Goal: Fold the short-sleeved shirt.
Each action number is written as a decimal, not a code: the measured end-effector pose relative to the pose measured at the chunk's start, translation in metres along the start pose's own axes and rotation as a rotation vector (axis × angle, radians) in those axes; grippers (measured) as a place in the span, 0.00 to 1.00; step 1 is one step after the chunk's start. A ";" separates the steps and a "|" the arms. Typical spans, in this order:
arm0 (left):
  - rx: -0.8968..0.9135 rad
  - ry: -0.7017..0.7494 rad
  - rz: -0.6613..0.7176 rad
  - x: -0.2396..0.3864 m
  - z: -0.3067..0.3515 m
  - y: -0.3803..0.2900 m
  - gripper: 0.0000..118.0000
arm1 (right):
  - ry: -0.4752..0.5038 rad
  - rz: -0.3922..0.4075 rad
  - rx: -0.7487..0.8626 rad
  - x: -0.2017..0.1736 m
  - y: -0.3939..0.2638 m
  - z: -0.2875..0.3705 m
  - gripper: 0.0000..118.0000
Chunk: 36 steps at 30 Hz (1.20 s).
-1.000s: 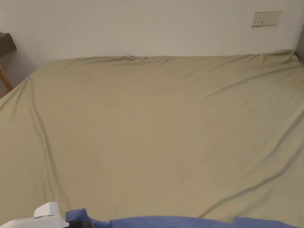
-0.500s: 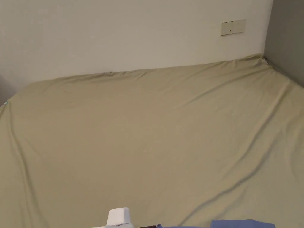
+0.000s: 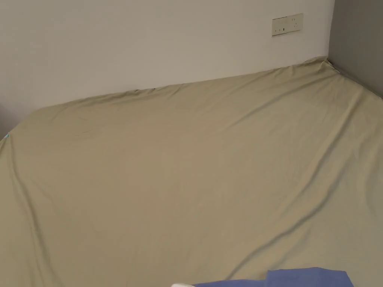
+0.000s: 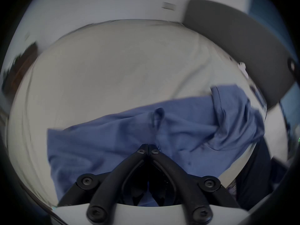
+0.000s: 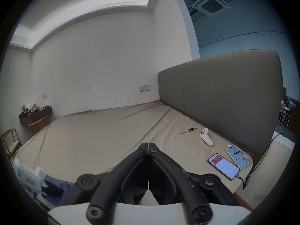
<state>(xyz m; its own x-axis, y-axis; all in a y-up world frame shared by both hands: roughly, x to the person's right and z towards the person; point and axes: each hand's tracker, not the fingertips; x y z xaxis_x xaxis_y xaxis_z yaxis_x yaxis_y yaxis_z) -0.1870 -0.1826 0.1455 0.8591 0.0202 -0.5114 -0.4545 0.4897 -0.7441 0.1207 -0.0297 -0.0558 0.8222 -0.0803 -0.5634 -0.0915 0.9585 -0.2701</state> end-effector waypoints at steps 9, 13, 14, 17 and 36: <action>0.091 -0.207 0.111 -0.017 0.032 0.022 0.00 | -0.015 0.007 0.003 -0.001 0.004 0.000 0.02; 0.220 -0.407 0.393 -0.096 0.056 0.009 0.01 | -0.013 0.023 -0.001 -0.007 0.005 -0.002 0.02; 0.246 -0.425 0.460 -0.119 0.065 0.002 0.08 | -0.012 0.028 -0.005 -0.009 0.004 -0.003 0.02; 0.252 -0.387 0.561 -0.167 0.076 -0.020 0.65 | -0.007 0.041 -0.016 -0.014 0.002 -0.004 0.02; 0.148 -0.862 1.202 -0.186 0.004 -0.080 0.68 | 0.021 0.100 -0.017 -0.043 0.010 0.002 0.02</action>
<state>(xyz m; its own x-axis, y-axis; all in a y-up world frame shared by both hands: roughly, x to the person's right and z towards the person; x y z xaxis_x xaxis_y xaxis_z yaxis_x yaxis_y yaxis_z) -0.3090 -0.2218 0.3019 -0.1084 0.9384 -0.3281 -0.9936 -0.1129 0.0053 0.0855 -0.0161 -0.0333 0.7964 0.0093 -0.6048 -0.1821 0.9572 -0.2251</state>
